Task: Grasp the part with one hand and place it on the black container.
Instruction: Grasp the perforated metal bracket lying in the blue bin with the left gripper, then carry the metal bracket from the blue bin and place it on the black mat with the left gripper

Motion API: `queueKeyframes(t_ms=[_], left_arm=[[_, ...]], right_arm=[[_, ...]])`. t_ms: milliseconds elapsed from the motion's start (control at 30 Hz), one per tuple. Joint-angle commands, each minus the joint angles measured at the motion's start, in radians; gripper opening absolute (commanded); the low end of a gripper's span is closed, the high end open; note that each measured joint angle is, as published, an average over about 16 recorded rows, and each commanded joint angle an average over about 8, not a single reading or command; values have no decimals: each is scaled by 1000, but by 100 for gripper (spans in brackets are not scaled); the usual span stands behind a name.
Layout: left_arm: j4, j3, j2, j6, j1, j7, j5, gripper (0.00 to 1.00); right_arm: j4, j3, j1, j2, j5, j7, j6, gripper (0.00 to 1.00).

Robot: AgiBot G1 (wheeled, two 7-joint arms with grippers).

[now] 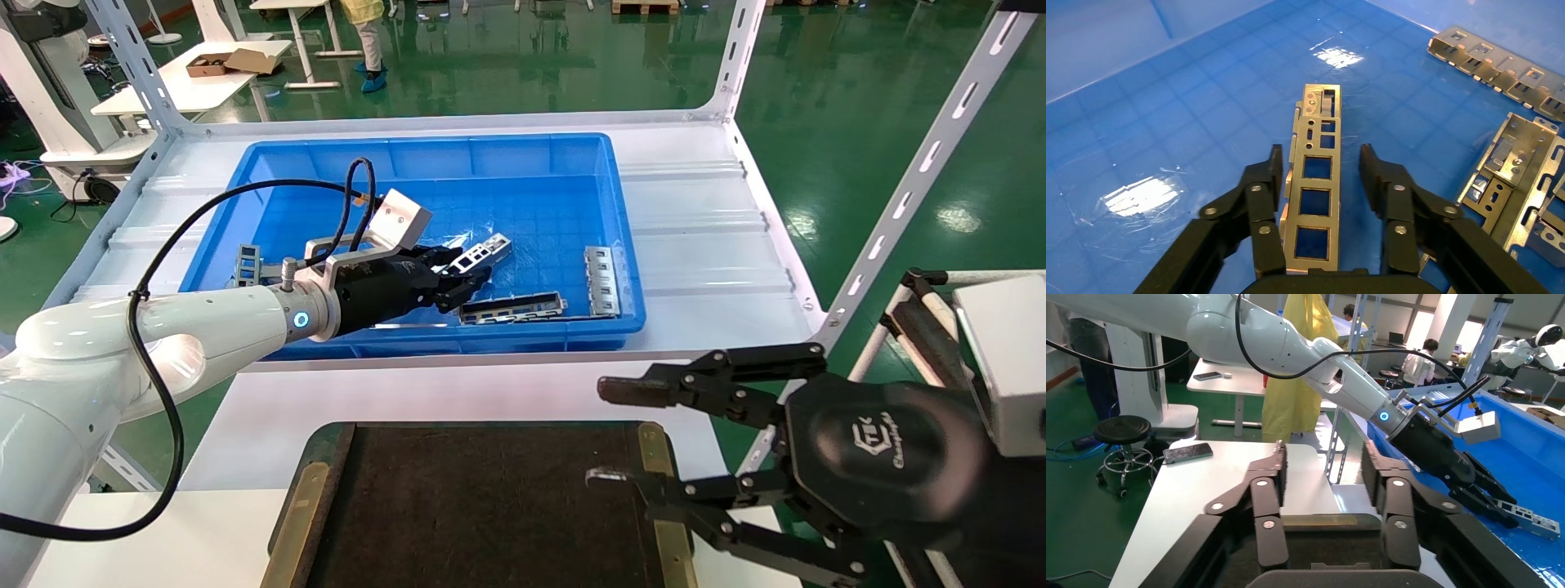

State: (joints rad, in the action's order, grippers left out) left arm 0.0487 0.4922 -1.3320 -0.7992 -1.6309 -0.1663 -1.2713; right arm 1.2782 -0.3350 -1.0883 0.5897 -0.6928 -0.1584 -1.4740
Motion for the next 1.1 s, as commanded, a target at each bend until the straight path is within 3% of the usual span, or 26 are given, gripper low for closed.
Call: queueKeyframes(t_ms=[33,600,1100], left_arm=[[-2,1,0,-1,0,0,0,0],[7,-22,20,-71,-26,7,37,0],[91,-63,118,-376,-60,40,108,0]], right_arm=[[0,0,0,0,0,0,0,0],[0,0,0,0,0,0,0,0],[0,-1,0,0,1,0,0,0]])
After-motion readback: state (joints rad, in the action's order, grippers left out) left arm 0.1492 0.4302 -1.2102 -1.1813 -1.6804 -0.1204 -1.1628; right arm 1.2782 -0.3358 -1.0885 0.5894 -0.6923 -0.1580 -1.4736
